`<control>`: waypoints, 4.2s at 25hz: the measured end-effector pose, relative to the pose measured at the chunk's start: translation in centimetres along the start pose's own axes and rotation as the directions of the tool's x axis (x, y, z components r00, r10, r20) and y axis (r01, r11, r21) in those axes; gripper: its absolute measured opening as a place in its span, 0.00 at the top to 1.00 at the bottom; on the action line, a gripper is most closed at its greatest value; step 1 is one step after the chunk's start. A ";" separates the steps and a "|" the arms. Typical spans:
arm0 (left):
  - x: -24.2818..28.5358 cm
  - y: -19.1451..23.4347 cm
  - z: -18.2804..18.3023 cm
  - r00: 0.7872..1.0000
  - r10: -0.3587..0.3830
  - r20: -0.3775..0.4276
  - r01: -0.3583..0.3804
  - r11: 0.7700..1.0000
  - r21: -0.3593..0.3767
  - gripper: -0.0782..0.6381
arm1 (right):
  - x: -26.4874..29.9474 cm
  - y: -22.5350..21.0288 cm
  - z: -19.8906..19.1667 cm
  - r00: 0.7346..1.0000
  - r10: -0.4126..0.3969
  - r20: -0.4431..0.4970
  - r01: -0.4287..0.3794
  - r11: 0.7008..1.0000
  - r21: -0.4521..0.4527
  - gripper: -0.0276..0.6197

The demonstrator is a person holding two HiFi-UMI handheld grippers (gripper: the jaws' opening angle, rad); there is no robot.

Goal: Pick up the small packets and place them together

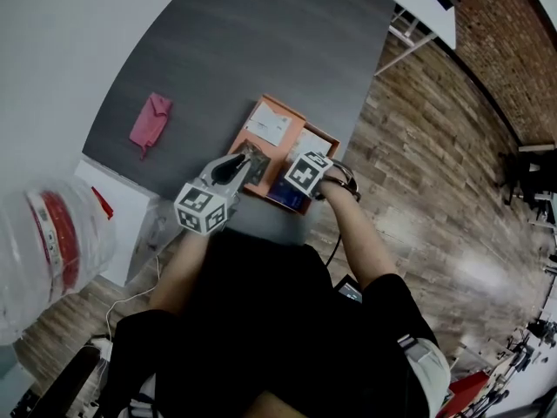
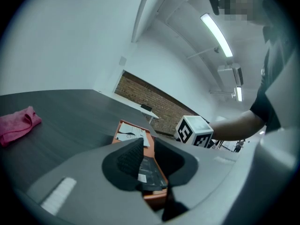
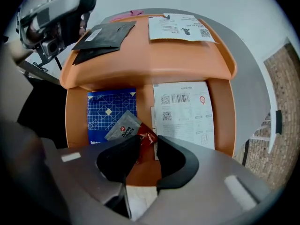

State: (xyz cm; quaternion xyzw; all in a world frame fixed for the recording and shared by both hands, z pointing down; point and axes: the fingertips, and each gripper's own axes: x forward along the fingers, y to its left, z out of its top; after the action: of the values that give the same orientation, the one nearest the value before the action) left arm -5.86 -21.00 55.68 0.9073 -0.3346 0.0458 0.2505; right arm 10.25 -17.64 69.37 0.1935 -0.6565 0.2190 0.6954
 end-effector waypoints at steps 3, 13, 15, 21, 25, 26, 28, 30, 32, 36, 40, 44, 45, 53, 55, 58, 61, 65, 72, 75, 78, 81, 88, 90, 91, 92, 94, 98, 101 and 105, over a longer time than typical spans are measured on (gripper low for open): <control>0.0 0.0 0.0 1.000 -0.008 -0.005 0.008 1.000 0.003 0.79 | -0.2 -0.2 -0.1 1.000 -0.004 0.018 0.004 1.000 -0.009 0.81; 0.0 0.5 -0.2 1.000 0.005 -0.022 -0.005 1.000 0.020 0.80 | -3.9 1.3 1.4 0.950 0.110 0.293 -0.135 0.989 0.067 0.89; 0.1 0.5 0.1 1.000 0.011 -0.018 -0.011 1.000 0.024 0.80 | -5.3 0.2 1.9 0.935 0.068 0.348 -0.099 0.993 0.070 0.89; 0.8 -0.1 1.0 1.000 0.011 -0.003 -0.011 0.999 0.048 0.80 | -8.9 -1.5 2.6 0.905 0.006 0.425 -0.048 0.995 0.089 0.90; 1.0 -0.5 1.4 1.000 0.016 0.010 -0.017 0.998 0.059 0.80 | -10.6 -2.0 3.5 0.885 -0.022 0.464 -0.017 0.997 0.080 0.90; 0.9 -0.5 1.5 1.000 0.021 0.013 -0.022 0.998 0.060 0.80 | -10.9 -2.0 3.7 0.880 -0.017 0.475 -0.021 0.997 0.074 0.90; 0.6 -0.4 1.5 0.999 0.035 0.019 -0.036 0.998 0.058 0.80 | -11.6 -1.9 4.5 0.869 -0.011 0.495 -0.019 0.998 0.056 0.90; 0.1 -0.2 1.4 0.998 0.054 0.023 -0.055 0.997 0.053 0.80 | -12.4 -1.8 5.4 0.856 -0.004 0.516 -0.018 0.999 0.038 0.90; -0.5 0.2 1.3 0.997 0.078 0.029 -0.079 0.996 0.047 0.80 | -13.1 -1.6 6.5 0.842 0.008 0.540 -0.019 1.000 0.015 0.90; -2.0 0.8 1.3 0.991 0.124 0.048 -0.126 0.991 0.034 0.80 | -14.2 -1.0 8.9 0.821 0.038 0.570 -0.022 0.999 -0.035 0.90; -4.1 1.8 1.3 0.981 0.181 0.070 -0.182 0.983 0.014 0.80 | -14.4 -0.1 11.6 0.814 0.067 0.576 -0.028 0.997 -0.076 0.90; -6.0 2.6 1.5 0.966 0.239 0.098 -0.238 0.971 -0.017 0.80 | -14.4 1.3 13.9 0.812 0.102 0.575 -0.027 0.990 -0.138 0.90; -6.5 2.7 1.4 0.962 0.253 0.102 -0.252 0.967 -0.022 0.80 | -14.2 1.6 14.4 0.814 0.114 0.570 -0.031 0.988 -0.152 0.90; -9.0 3.4 0.7 0.941 0.318 0.115 -0.313 0.948 -0.055 0.80 | -13.1 2.9 16.5 0.829 0.140 0.542 -0.032 0.978 -0.204 0.90; -9.3 3.4 0.5 0.939 0.325 0.115 -0.319 0.945 -0.064 0.80 | -12.9 2.7 16.6 0.833 0.129 0.537 -0.016 0.978 -0.210 0.90; -9.6 3.5 0.1 0.936 0.333 0.117 -0.326 0.942 -0.077 0.80 | -12.9 2.3 16.7 0.831 0.089 0.549 0.037 0.976 -0.213 0.89; -9.7 3.5 -0.1 0.933 0.339 0.119 -0.331 0.940 -0.084 0.80 | -12.7 2.2 16.8 0.822 0.081 0.564 0.048 0.977 -0.210 0.77; -9.6 3.4 -0.2 0.933 0.340 0.119 -0.332 0.940 -0.085 0.80 | -12.9 2.3 17.0 0.810 0.088 0.580 0.042 0.978 -0.206 0.78; -9.2 2.7 0.1 0.934 0.337 0.119 -0.331 0.941 -0.067 0.80 | -14.5 2.4 16.9 0.757 0.084 0.648 0.067 0.977 -0.205 0.79; -8.7 2.1 0.3 0.939 0.327 0.107 -0.323 0.945 -0.049 0.80 | -15.6 1.8 16.5 0.711 0.060 0.701 0.084 0.982 -0.169 0.80; -8.1 1.2 0.0 0.947 0.308 0.088 -0.307 0.951 -0.024 0.80 | -17.1 1.0 15.6 0.623 0.029 0.781 0.101 0.988 -0.117 0.82; -6.9 -0.1 0.0 0.956 0.284 0.078 -0.285 0.958 0.002 0.80 | -19.3 0.2 13.9 0.498 -0.008 0.867 0.101 0.994 -0.049 0.94; -4.7 -4.4 1.5 0.964 0.216 0.154 -0.224 0.974 0.038 0.80 | -22.3 0.6 7.5 0.262 -0.015 0.965 0.025 1.000 0.009 0.95; -4.5 -6.3 2.2 0.959 0.210 0.192 -0.228 0.971 0.074 0.81 | -23.0 1.3 5.6 0.189 0.003 0.982 -0.001 1.000 -0.003 0.95; -4.6 -7.2 2.4 0.955 0.214 0.207 -0.237 0.967 0.093 0.82 | -23.2 1.6 4.7 0.166 0.008 0.986 0.000 1.000 -0.008 0.95; -4.8 -8.1 2.4 0.950 0.221 0.219 -0.248 0.963 0.107 0.82 | -23.3 2.0 4.0 0.150 0.011 0.989 -0.001 1.000 -0.011 0.95; -5.9 -9.4 2.2 0.940 0.245 0.236 -0.277 0.954 0.114 0.84 | -23.3 2.9 2.9 0.105 0.017 0.994 -0.020 1.000 -0.015 0.95; -8.0 -10.7 1.7 0.910 0.321 0.261 -0.355 0.931 0.090 0.89 | -23.0 3.3 1.5 0.026 -0.015 1.000 -0.094 0.995 0.017 0.95; -9.9 -10.8 2.1 0.857 0.397 0.329 -0.446 0.891 0.086 0.89 | -22.8 3.5 0.7 0.026 -0.043 0.999 -0.144 0.988 0.047 0.95; -11.9 -10.7 2.6 0.819 0.412 0.400 -0.472 0.879 0.062 0.89 | -23.9 4.6 0.0 0.005 -0.058 0.998 -0.117 0.991 0.058 0.95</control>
State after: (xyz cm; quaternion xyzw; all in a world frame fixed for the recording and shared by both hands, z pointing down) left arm -8.57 -8.38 45.90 0.8130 -0.5732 -0.0453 0.0916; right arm 6.69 -14.98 45.40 0.3205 -0.9443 0.0736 0.0116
